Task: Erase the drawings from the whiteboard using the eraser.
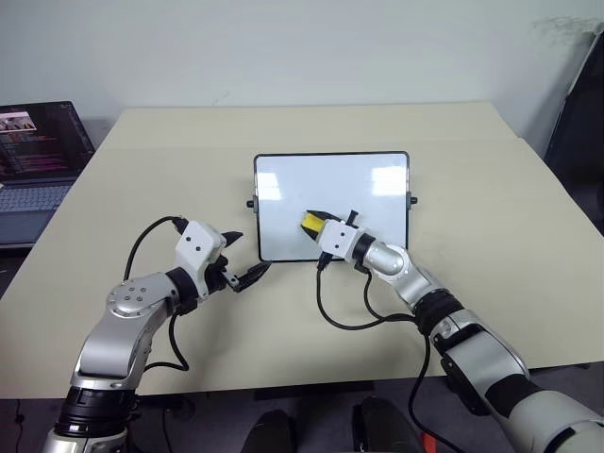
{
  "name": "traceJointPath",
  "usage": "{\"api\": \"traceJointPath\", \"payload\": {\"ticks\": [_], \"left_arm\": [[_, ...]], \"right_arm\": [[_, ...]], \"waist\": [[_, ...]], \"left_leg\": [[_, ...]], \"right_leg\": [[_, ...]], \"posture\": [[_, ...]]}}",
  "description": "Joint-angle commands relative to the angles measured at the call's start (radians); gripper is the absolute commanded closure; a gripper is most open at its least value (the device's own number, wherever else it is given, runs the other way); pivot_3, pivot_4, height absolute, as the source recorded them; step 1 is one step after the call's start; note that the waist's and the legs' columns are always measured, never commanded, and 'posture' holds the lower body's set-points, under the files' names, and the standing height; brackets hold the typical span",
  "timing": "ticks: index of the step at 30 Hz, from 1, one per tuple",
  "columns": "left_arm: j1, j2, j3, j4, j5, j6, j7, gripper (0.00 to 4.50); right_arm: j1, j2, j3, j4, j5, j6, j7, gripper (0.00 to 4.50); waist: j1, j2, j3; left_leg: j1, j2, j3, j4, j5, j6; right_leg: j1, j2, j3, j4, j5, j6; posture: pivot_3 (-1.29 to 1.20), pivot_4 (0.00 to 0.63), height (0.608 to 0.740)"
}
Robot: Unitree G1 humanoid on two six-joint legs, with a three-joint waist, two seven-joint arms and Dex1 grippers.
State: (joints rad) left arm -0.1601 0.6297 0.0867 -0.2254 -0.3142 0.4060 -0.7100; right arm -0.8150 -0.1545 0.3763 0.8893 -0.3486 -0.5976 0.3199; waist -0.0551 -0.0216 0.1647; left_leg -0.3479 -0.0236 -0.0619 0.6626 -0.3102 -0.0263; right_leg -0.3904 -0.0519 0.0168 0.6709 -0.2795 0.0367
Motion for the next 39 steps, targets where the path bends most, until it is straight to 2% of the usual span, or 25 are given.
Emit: {"api": "traceJointPath", "payload": {"ticks": [1,5,8,15,21,28,32,39], "left_arm": [[-0.016,-0.007,0.019,-0.031,-0.03,-0.004,-0.011,0.0],[-0.028,-0.013,0.012,-0.049,-0.065,0.013,-0.035,0.0],[-0.041,0.003,-0.014,-0.085,-0.109,0.047,-0.091,0.0],[-0.168,0.031,-0.119,-0.08,-0.107,0.06,-0.21,0.0],[-0.321,-0.009,-0.224,0.02,-0.076,0.027,-0.292,0.0],[-0.466,-0.071,-0.341,0.12,-0.05,-0.003,-0.423,0.0],[-0.526,-0.101,-0.397,0.153,-0.041,-0.016,-0.498,0.0],[-0.592,-0.179,-0.433,0.204,-0.028,-0.026,-0.539,0.0]], "right_arm": [[0.017,-0.032,-0.007,-0.036,-0.005,-0.013,0.012,3.38],[0.05,-0.052,-0.043,-0.172,0.051,0.029,0.055,3.38],[0.11,-0.08,-0.088,-0.379,0.133,0.154,0.124,3.38],[0.347,-0.169,-0.245,-0.933,0.301,0.665,0.204,3.38],[0.528,-0.227,-0.401,-1.219,0.376,0.998,0.164,3.39],[0.622,-0.22,-0.57,-1.316,0.455,1.227,0.073,3.39],[0.612,-0.217,-0.612,-1.278,0.479,1.274,0.035,3.39],[0.571,-0.196,-0.675,-1.173,0.532,1.351,-0.028,3.39]], "waist": [[0.0,0.0,0.0],[0.003,0.0,0.0],[0.005,0.0,0.0],[0.028,0.0,0.0],[0.032,0.0,0.0],[0.024,0.0,0.0],[0.023,0.0,0.0],[0.024,0.0,0.0]], "left_leg": [[0.0,0.0,0.0,0.0,0.0,0.0],[0.0,0.0,0.0,0.0,0.0,0.0],[-0.002,0.0,-0.001,0.0,0.0,0.0],[-0.02,0.0,-0.004,0.001,0.002,-0.004],[-0.021,-0.001,-0.004,0.001,0.002,-0.003],[-0.02,-0.001,-0.002,0.001,0.001,-0.002],[-0.019,-0.001,-0.001,0.001,0.001,-0.001],[-0.019,0.0,-0.001,0.001,0.001,-0.001]], "right_leg": [[0.0,0.0,0.0,0.0,0.0,0.0],[0.0,0.0,0.0,0.001,0.0,0.0],[-0.001,0.0,-0.001,-0.001,0.0,0.0],[-0.015,0.0,-0.004,-0.004,0.0,0.0],[-0.015,-0.001,-0.004,-0.007,0.0,0.001],[-0.015,0.001,-0.002,-0.005,0.0,0.001],[-0.015,0.002,-0.002,-0.005,0.0,0.001],[-0.015,0.005,-0.001,-0.005,0.0,0.001]], "posture": [[0.0,0.15,0.74],[0.0,0.15,0.74],[0.0,0.15,0.74],[0.0,0.15,0.74],[0.0,0.15,0.74],[0.0,0.15,0.74],[0.0,0.15,0.74],[0.0,0.15,0.74]]}}
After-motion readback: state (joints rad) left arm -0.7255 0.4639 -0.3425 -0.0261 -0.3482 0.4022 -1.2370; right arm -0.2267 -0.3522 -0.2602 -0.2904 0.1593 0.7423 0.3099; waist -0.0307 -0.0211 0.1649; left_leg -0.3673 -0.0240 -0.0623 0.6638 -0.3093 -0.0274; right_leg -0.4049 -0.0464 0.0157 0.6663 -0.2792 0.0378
